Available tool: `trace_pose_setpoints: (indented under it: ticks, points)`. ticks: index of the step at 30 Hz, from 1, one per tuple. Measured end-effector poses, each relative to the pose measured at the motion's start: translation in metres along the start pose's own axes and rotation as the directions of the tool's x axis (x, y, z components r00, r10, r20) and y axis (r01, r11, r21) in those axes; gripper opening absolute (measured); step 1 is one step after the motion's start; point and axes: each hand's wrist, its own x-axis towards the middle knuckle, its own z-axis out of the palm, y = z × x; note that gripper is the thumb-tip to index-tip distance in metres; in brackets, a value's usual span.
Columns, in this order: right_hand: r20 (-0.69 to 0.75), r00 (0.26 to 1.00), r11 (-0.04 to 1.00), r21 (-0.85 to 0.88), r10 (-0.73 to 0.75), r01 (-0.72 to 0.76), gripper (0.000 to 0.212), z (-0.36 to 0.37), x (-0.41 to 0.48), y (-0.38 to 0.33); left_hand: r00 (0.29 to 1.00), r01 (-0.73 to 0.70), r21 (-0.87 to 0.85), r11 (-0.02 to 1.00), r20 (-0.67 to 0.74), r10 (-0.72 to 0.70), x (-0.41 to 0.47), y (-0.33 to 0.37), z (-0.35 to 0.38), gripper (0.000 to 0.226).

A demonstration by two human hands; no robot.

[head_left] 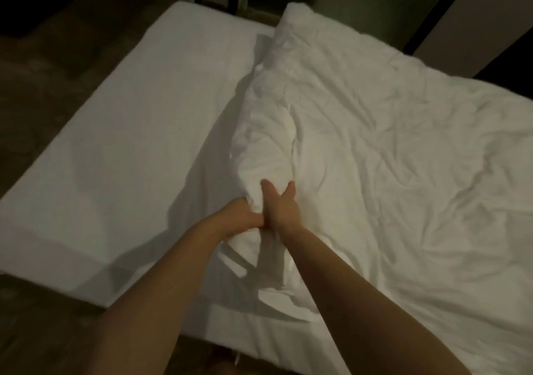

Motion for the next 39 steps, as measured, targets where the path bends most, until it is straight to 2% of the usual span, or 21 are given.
trace_pose_setpoints:
  ticks: [3, 6, 8, 9, 10, 11, 13, 16, 18, 20, 22, 23, 24, 25, 26, 28, 31, 33, 35, 36, 39]
  points:
    - [-0.074, 0.988, 0.986, -0.100, -0.138, 0.131, 0.096, -0.060, -0.005, -0.035, 0.992, -0.127, 0.018, 0.992, -0.006, 0.127, -0.012, 0.062, 0.035, 0.042]
    - [-0.019, 0.978, 0.927, -0.321, -0.209, 0.192, 0.108, -0.111, -0.018, -0.057, 0.984, -0.178, 0.055, 0.983, 0.042, 0.176, -0.023, 0.109, 0.090, 0.048]
    - [0.023, 0.975, 0.834, -0.514, -0.222, 0.202, 0.113, -0.143, -0.026, -0.061, 0.987, -0.159, 0.107, 0.981, -0.013, 0.161, -0.029, 0.132, 0.136, 0.050]
    - [0.024, 0.973, 0.783, -0.589, -0.230, 0.200, 0.115, -0.159, -0.027, -0.062, 0.982, -0.149, 0.104, 0.983, -0.102, 0.159, -0.035, 0.148, 0.158, 0.051]
    - [0.021, 0.970, 0.732, -0.652, -0.243, 0.198, 0.116, -0.176, -0.026, -0.062, 0.971, -0.207, 0.192, 0.959, -0.079, 0.226, -0.040, 0.159, 0.178, 0.052]
    - [0.025, 0.968, 0.680, -0.707, -0.249, 0.193, 0.115, -0.194, -0.025, -0.061, 0.972, -0.200, 0.272, 0.941, -0.068, 0.226, -0.045, 0.172, 0.200, 0.051]
    - [0.054, 0.962, 0.565, -0.800, -0.267, 0.201, 0.101, -0.231, -0.022, -0.056, 0.990, -0.071, 0.145, 0.987, -0.109, 0.087, -0.039, 0.184, 0.238, 0.048]
    - [0.122, 0.892, 0.391, -0.867, -0.435, 0.310, 0.059, -0.284, -0.027, -0.042, 0.995, -0.075, 0.317, 0.946, -0.039, 0.092, -0.034, 0.198, 0.266, 0.035]
    - [0.135, 0.832, 0.323, -0.879, -0.538, 0.351, 0.036, -0.311, -0.028, -0.034, 0.997, -0.076, 0.357, 0.931, 0.024, 0.072, -0.030, 0.208, 0.260, 0.026]
    - [0.126, 0.824, 0.345, -0.865, -0.553, 0.364, 0.025, -0.331, -0.025, -0.028, 0.998, -0.045, 0.259, 0.965, 0.047, 0.033, -0.023, 0.224, 0.235, 0.020]
    - [0.092, 0.825, 0.398, -0.842, -0.557, 0.363, 0.022, -0.348, -0.019, -0.023, 0.985, 0.028, 0.059, 0.998, -0.170, -0.018, 0.004, 0.242, 0.202, 0.021]
    - [0.067, 0.827, 0.424, -0.834, -0.558, 0.354, 0.022, -0.355, -0.017, -0.019, 0.949, 0.056, -0.049, 0.997, -0.308, -0.068, 0.019, 0.251, 0.191, 0.025]
    - [0.035, 0.828, 0.455, -0.823, -0.559, 0.342, 0.024, -0.363, -0.014, -0.015, 0.909, 0.073, -0.089, 0.993, -0.404, -0.103, 0.037, 0.259, 0.184, 0.037]
    - [0.002, 0.831, 0.486, -0.810, -0.557, 0.328, 0.026, -0.371, -0.012, -0.012, 0.892, 0.109, -0.080, 0.991, -0.432, -0.133, 0.052, 0.267, 0.183, 0.055]
    - [-0.027, 0.831, 0.509, -0.801, -0.555, 0.314, 0.028, -0.379, -0.012, -0.010, 0.895, 0.138, -0.076, 0.988, -0.417, -0.157, 0.066, 0.276, 0.188, 0.075]
    - [-0.058, 0.819, 0.519, -0.799, -0.570, 0.305, 0.029, -0.393, -0.011, -0.007, 0.904, 0.147, -0.181, 0.973, -0.375, -0.206, 0.091, 0.292, 0.206, 0.103]
    - [-0.082, 0.810, 0.535, -0.789, -0.581, 0.303, 0.027, -0.411, -0.011, 0.002, 0.922, 0.120, -0.377, 0.918, -0.300, -0.244, 0.148, 0.297, 0.213, 0.116]
    - [-0.104, 0.824, 0.560, -0.780, -0.557, 0.281, 0.027, -0.425, -0.010, 0.012, 0.946, 0.166, -0.314, 0.935, -0.216, -0.241, 0.183, 0.295, 0.221, 0.100]
    - [-0.131, 0.831, 0.602, -0.751, -0.540, 0.272, 0.026, -0.443, -0.007, 0.020, 0.939, 0.124, -0.245, 0.962, -0.283, -0.193, 0.189, 0.306, 0.237, 0.059]
    - [-0.141, 0.835, 0.622, -0.734, -0.532, 0.272, 0.025, -0.454, -0.004, 0.024, 0.929, 0.092, -0.211, 0.973, -0.333, -0.160, 0.187, 0.317, 0.247, 0.048]
    - [-0.166, 0.846, 0.692, -0.665, -0.507, 0.283, 0.024, -0.493, -0.002, 0.036, 0.930, -0.015, -0.157, 0.988, -0.364, -0.044, 0.173, 0.358, 0.288, 0.043]
